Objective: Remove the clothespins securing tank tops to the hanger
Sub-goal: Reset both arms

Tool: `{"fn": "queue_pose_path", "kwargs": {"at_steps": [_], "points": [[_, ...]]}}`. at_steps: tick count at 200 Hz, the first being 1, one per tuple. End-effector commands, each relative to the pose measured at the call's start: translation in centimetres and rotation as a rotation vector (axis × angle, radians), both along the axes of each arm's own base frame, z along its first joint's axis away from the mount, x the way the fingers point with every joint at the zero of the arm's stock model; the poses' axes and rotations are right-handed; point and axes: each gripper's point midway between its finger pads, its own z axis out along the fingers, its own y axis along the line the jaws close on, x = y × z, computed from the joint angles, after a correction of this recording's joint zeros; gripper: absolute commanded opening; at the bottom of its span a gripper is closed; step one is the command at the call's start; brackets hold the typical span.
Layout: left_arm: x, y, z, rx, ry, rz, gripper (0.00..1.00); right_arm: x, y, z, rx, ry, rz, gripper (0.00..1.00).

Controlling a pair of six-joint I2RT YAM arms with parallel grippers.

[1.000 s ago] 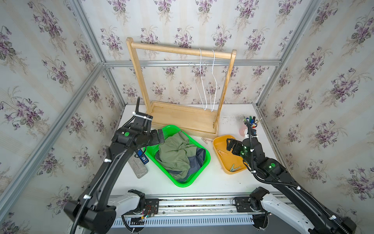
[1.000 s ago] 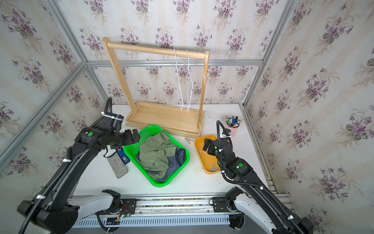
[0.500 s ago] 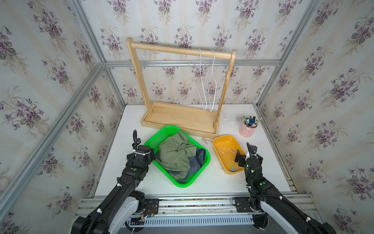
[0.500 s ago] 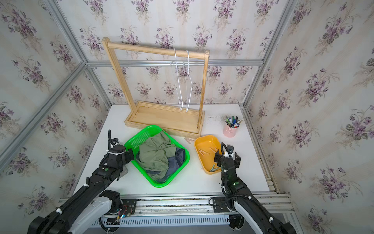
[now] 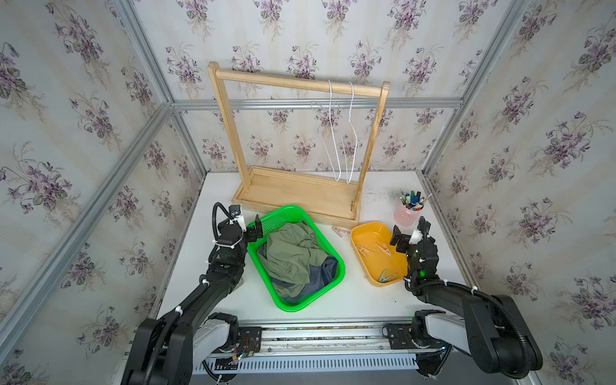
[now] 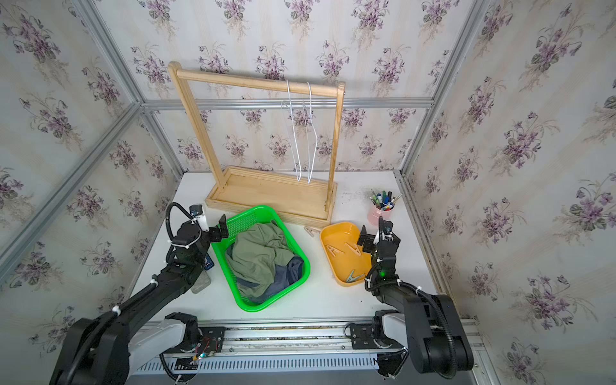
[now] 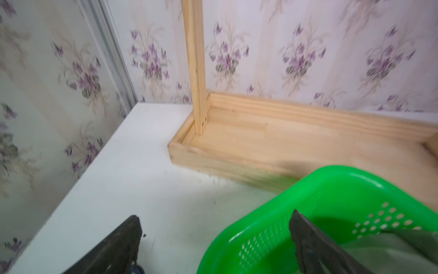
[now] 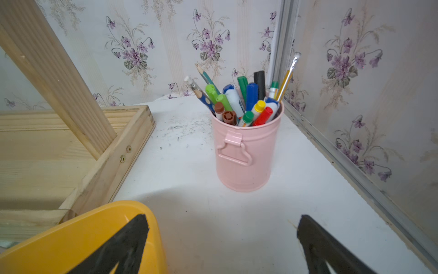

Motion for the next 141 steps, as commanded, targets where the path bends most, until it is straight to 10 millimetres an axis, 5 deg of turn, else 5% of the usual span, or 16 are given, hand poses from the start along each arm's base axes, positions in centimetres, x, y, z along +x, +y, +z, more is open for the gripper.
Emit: {"fn": "queue_pose_path", "kwargs": {"at_steps": [1, 24, 50, 91, 111, 133, 141], "points": [[-1.4, 0.6, 0.2, 0.069, 0.097, 0.008, 0.99, 0.8, 0.8, 2.0, -0.003, -0.079, 0.046, 0.98], [-3.5, 2.3, -0.2, 0.109, 0.104, 0.073, 0.99, 0.7, 0.5, 2.1, -0.004, -0.093, 0.032, 0.98], [-4.1, 2.7, -3.9, 0.046, 0.086, 0.078, 0.99, 1.6, 1.3, 2.5, -0.019, -0.114, 0.082, 0.98], [-1.1, 1.5, -7.1, 0.037, 0.09, 0.021, 0.99, 3.0, 2.0, 0.3, -0.033, -0.099, 0.124, 0.96], [0.9, 1.6, -7.1, 0.006, 0.054, 0.016, 0.99, 3.7, 2.0, 0.1, -0.032, -0.075, 0.123, 0.97], [2.6, 0.1, -10.6, 0.014, 0.117, -0.07, 0.99, 3.5, 1.6, 0.3, -0.029, -0.089, 0.096, 1.0], [3.2, 0.4, -10.3, 0.012, 0.082, -0.057, 0.99, 3.5, 1.3, 0.2, -0.026, -0.09, 0.076, 1.0]]}}
